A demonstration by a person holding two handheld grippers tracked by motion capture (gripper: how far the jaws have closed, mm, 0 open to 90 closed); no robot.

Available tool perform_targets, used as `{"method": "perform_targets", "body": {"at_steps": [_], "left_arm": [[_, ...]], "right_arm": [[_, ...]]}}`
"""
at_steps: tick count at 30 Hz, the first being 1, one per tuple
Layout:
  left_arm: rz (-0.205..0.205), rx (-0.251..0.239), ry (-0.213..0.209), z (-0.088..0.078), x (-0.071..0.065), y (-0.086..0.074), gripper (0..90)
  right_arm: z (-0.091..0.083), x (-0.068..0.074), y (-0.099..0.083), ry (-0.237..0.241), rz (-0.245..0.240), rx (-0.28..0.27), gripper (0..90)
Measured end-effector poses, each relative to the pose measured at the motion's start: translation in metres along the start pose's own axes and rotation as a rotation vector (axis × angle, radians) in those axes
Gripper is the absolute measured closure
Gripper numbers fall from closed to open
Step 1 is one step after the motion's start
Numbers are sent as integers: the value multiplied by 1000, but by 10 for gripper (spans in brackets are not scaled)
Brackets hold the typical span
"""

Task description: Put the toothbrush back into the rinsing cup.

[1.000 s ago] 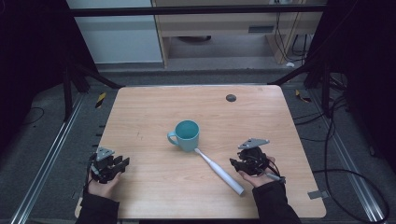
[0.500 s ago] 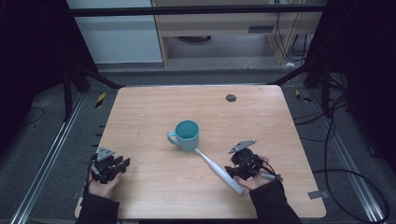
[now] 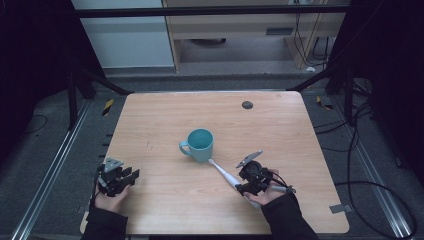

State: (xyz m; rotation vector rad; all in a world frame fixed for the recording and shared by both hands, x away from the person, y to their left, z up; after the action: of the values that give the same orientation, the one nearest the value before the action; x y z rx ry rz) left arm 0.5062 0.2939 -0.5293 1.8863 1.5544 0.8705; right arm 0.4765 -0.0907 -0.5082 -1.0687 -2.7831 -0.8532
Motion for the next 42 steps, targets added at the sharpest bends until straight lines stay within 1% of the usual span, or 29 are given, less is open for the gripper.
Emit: {"method": "perform_targets", "body": {"at_steps": [2, 11, 12, 15, 17, 18, 25, 29, 30, 35, 38, 40, 42], "left_arm": [[1, 2, 1, 0, 0, 0, 633], [3, 5, -1, 1, -1, 0, 633], [4, 6, -1, 1, -1, 0, 633], [4, 6, -1, 1, -1, -1, 632], [4, 7, -1, 1, -1, -1, 632], [6, 8, -1, 1, -1, -1, 632], [5, 8, -1, 1, -1, -1, 631], [6, 8, -1, 1, -1, -1, 631], [6, 8, 0, 1, -1, -1, 631], [7, 9, 0, 2, -1, -1, 631], [8, 9, -1, 1, -1, -1, 631], [9, 9, -1, 2, -1, -1, 631], [7, 9, -1, 2, -1, -1, 631]], "right_arm": [[6, 2, 0, 15, 5, 26, 518], [15, -4, -2, 27, 39, 82, 528], [18, -5, -4, 27, 52, 99, 531], [22, -6, -5, 31, 66, 119, 540], [23, -7, -5, 33, 59, 123, 541], [25, -7, -5, 33, 69, 136, 546], [32, -6, -7, 45, 63, 171, 572], [36, -6, -9, 25, 57, 201, 606], [37, -7, -9, 11, 49, 206, 625], [37, -7, -9, 3, 50, 208, 654], [37, -6, -9, -4, 70, 206, 658], [37, -6, -9, -6, 68, 205, 658], [36, -6, -9, 0, 56, 205, 660]]}}
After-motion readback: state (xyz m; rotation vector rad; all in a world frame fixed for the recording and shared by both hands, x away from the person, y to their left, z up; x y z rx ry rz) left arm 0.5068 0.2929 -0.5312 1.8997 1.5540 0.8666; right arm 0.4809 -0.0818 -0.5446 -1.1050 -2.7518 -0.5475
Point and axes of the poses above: each handheld gripper's, and its own axes: z roughly forward along the jaws, y roughly out of its top, x roughly to its left, the point moved 8 cm from there along z, roughly forward along the jaws, and after that the axes turned 15 degrees about y, right-handed, at the moved point
